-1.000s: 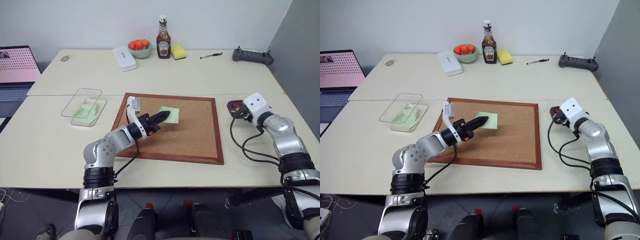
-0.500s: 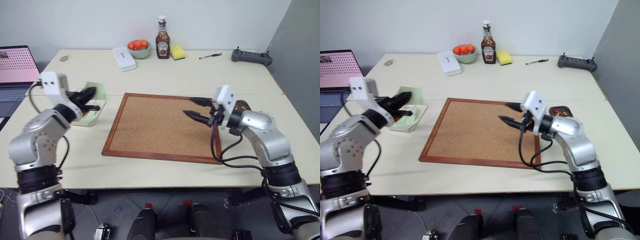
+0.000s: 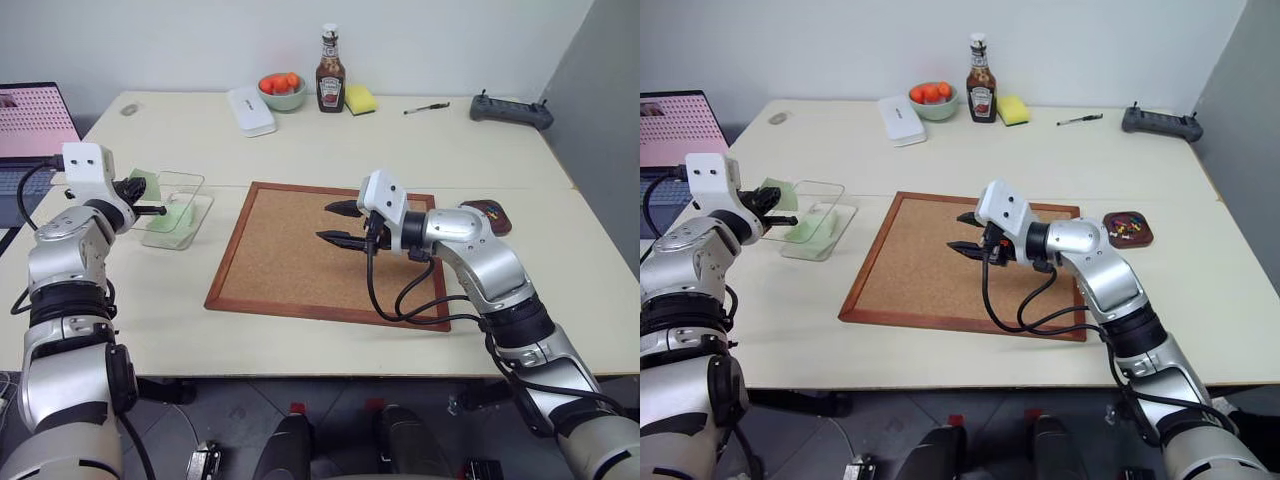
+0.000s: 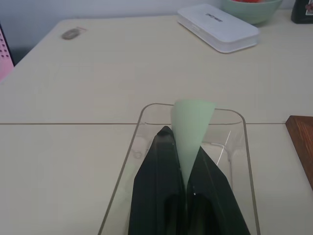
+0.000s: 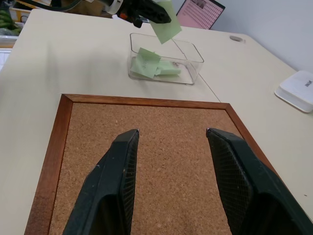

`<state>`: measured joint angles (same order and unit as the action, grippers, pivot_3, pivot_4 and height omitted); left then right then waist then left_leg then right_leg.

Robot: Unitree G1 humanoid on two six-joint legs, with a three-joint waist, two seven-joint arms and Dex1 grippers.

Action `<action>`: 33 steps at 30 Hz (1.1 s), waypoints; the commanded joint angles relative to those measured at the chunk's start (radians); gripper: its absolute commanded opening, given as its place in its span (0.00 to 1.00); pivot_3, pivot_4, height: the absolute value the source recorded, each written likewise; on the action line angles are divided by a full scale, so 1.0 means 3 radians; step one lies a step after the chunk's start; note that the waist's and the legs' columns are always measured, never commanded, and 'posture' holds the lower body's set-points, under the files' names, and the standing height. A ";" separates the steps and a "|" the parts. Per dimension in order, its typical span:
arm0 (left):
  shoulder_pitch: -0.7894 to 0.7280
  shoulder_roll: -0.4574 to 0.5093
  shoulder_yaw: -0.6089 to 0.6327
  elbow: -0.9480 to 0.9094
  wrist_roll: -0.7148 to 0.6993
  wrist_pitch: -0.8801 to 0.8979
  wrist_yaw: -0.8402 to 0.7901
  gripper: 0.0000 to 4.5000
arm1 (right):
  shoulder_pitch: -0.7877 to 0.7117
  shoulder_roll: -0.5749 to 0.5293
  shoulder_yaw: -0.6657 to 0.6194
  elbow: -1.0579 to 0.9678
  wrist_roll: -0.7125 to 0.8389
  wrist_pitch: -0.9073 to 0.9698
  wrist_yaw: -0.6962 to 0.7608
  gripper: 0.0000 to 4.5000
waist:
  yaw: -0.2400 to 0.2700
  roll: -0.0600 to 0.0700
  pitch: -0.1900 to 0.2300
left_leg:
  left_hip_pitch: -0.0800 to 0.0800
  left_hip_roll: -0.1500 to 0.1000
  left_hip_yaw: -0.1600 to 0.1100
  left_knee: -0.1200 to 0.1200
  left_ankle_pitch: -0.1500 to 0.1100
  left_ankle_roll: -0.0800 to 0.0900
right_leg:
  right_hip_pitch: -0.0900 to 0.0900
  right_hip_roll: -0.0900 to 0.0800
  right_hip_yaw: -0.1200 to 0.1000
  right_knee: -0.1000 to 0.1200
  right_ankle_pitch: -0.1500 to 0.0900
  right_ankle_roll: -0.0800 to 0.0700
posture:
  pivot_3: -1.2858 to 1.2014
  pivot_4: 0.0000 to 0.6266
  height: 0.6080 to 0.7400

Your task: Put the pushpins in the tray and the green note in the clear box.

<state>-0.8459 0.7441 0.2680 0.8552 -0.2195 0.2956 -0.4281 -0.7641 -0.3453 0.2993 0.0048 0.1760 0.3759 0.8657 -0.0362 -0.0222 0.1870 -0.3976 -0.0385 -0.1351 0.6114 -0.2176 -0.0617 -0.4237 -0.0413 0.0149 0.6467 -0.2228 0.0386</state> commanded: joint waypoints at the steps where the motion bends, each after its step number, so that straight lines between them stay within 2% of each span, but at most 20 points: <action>1: -0.0116 0.0065 -0.0073 0.0104 0.0106 -0.0063 -0.0101 0.00 | -0.0092 0.0039 -0.0046 -0.0060 -0.0053 -0.0039 -0.0066 0.51 | -0.0015 0.0000 0.0000 | 0.0000 0.0000 0.0000 0.0000 -0.0001 0.0001 | 0.0000 0.0000 0.0000 0.0000 0.0000 0.0001 | 0.52 0.24 1.00; 2: -0.0122 0.0068 -0.0097 0.0122 0.0132 -0.0077 -0.0114 0.00 | -0.0088 0.0044 -0.0051 -0.0059 -0.0061 -0.0034 -0.0077 0.51 | -0.0018 0.0000 0.0000 | 0.0000 0.0000 0.0000 0.0000 -0.0003 0.0005 | 0.0000 0.0000 0.0000 0.0000 -0.0001 0.0002 | 0.52 0.24 1.00; 3: -0.0128 0.0072 -0.0113 0.0138 0.0147 -0.0077 -0.0142 0.08 | -0.0083 0.0048 -0.0053 -0.0062 -0.0068 -0.0028 -0.0085 0.52 | -0.0019 0.0000 0.0000 | 0.0000 0.0000 0.0000 0.0001 -0.0005 0.0009 | 0.0000 0.0000 0.0000 0.0001 -0.0001 0.0002 | 0.52 0.24 1.00; 4: -0.0130 0.0077 -0.0128 0.0144 0.0158 -0.0074 -0.0183 0.10 | -0.0076 0.0051 -0.0054 -0.0068 -0.0073 -0.0024 -0.0088 0.52 | -0.0020 0.0000 0.0000 | 0.0001 0.0000 0.0000 0.0001 -0.0005 0.0009 | 0.0000 0.0001 0.0000 0.0002 -0.0001 0.0002 | 0.52 0.24 1.00; 9: -0.0114 0.0119 -0.0208 0.0128 0.0260 -0.0116 -0.0301 0.35 | -0.0058 0.0064 -0.0063 -0.0086 -0.0083 -0.0002 -0.0091 0.52 | -0.0019 0.0000 0.0000 | 0.0001 0.0001 -0.0002 0.0002 -0.0004 0.0009 | 0.0000 0.0003 -0.0001 0.0004 -0.0001 0.0003 | 0.52 0.24 1.00; 14: -0.0088 0.0146 -0.0252 0.0092 0.0354 -0.0183 -0.0342 0.55 | -0.0043 0.0067 -0.0071 -0.0079 -0.0092 -0.0002 -0.0086 0.52 | -0.0019 0.0000 0.0000 | 0.0001 0.0001 -0.0002 0.0002 -0.0004 0.0009 | 0.0000 0.0003 -0.0001 0.0004 -0.0001 0.0002 | 0.52 0.24 1.00; 19: -0.0050 0.0181 -0.0325 0.0019 0.0478 -0.0310 -0.0367 0.82 | -0.0036 0.0068 -0.0076 -0.0074 -0.0095 -0.0005 -0.0085 0.52 | -0.0018 0.0000 0.0000 | 0.0001 0.0001 -0.0002 0.0003 -0.0004 0.0009 | 0.0001 0.0003 -0.0001 0.0005 0.0000 0.0001 | 0.52 0.24 1.00; 23: -0.0029 0.0181 -0.0329 -0.0035 0.0496 -0.0385 -0.0400 0.98 | -0.0040 0.0073 -0.0082 -0.0063 -0.0096 -0.0010 -0.0091 0.52 | -0.0019 0.0000 0.0000 | 0.0001 0.0001 -0.0002 0.0003 -0.0004 0.0009 | 0.0001 0.0003 -0.0001 0.0005 0.0000 0.0001 | 0.52 0.24 1.00; 28: 0.0141 0.0192 -0.0274 -0.0379 0.0510 -0.0624 -0.0340 0.98 | 0.0026 0.0075 -0.0156 -0.0100 -0.0082 -0.0007 -0.0173 0.52 | -0.0022 0.0000 0.0000 | 0.0002 0.0001 -0.0001 0.0003 -0.0004 0.0009 | 0.0000 0.0003 0.0001 0.0007 0.0001 0.0000 | 0.52 0.24 1.00; 33: 0.0658 0.0085 -0.0274 -0.1485 0.0540 -0.0587 -0.0159 0.98 | 0.0404 -0.0002 -0.0455 -0.0283 -0.0055 0.0098 -0.0469 0.52 | -0.0006 0.0000 0.0000 | 0.0000 0.0001 -0.0001 0.0003 -0.0004 0.0009 | 0.0001 0.0001 0.0003 0.0005 0.0002 -0.0002 | 0.52 0.24 1.00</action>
<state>-0.6848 0.7671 0.1654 0.5610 -0.0635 0.1267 -0.5015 -0.6726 -0.3330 0.2125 -0.0255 0.1468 0.3937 0.7609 -0.0381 -0.0222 0.1870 -0.3975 -0.0384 -0.1355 0.6124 -0.2189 -0.0591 -0.4233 -0.0417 0.0161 0.6483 -0.2222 0.0379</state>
